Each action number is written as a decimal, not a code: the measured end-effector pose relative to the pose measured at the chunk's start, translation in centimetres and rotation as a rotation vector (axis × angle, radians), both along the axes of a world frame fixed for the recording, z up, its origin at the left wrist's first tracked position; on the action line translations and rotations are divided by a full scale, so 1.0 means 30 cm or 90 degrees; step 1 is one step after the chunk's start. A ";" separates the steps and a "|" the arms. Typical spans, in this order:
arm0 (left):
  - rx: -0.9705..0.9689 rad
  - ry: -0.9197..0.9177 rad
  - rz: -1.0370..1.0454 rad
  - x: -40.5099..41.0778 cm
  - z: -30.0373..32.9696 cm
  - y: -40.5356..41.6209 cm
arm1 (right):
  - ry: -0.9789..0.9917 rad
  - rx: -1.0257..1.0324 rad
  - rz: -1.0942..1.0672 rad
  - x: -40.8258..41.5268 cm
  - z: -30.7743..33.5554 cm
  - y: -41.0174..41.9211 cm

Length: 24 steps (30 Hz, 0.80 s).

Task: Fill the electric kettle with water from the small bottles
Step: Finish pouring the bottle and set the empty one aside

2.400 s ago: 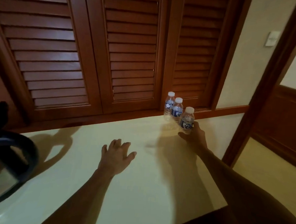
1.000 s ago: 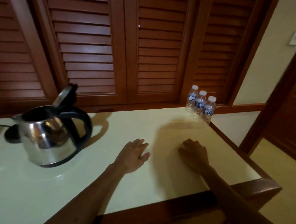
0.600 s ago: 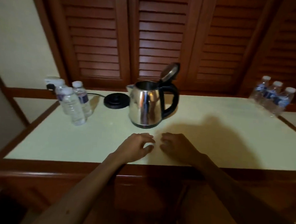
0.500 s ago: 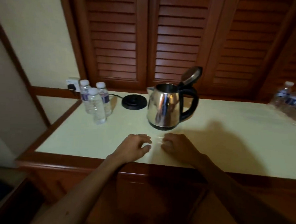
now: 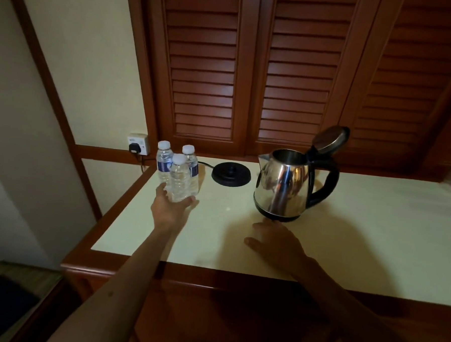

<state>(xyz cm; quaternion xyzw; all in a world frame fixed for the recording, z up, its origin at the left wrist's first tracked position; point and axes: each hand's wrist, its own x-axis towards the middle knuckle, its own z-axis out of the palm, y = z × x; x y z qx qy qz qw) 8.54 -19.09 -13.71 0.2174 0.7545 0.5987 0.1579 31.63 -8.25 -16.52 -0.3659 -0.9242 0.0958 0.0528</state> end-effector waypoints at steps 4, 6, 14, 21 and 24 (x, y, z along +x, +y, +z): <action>0.011 0.041 -0.013 0.004 -0.017 0.028 | 0.018 0.011 -0.012 0.007 0.012 -0.023; 0.009 0.057 0.001 0.012 -0.027 0.029 | 0.022 0.011 -0.012 0.005 0.009 -0.020; -0.006 0.064 -0.173 0.033 -0.070 -0.001 | 0.192 -0.069 -0.056 -0.021 0.112 0.015; 0.002 0.048 -0.342 0.124 -0.089 0.029 | 0.403 0.010 0.014 -0.123 0.391 -0.076; 0.024 0.051 -0.380 0.184 -0.083 0.043 | 0.400 0.015 0.041 -0.145 0.450 -0.106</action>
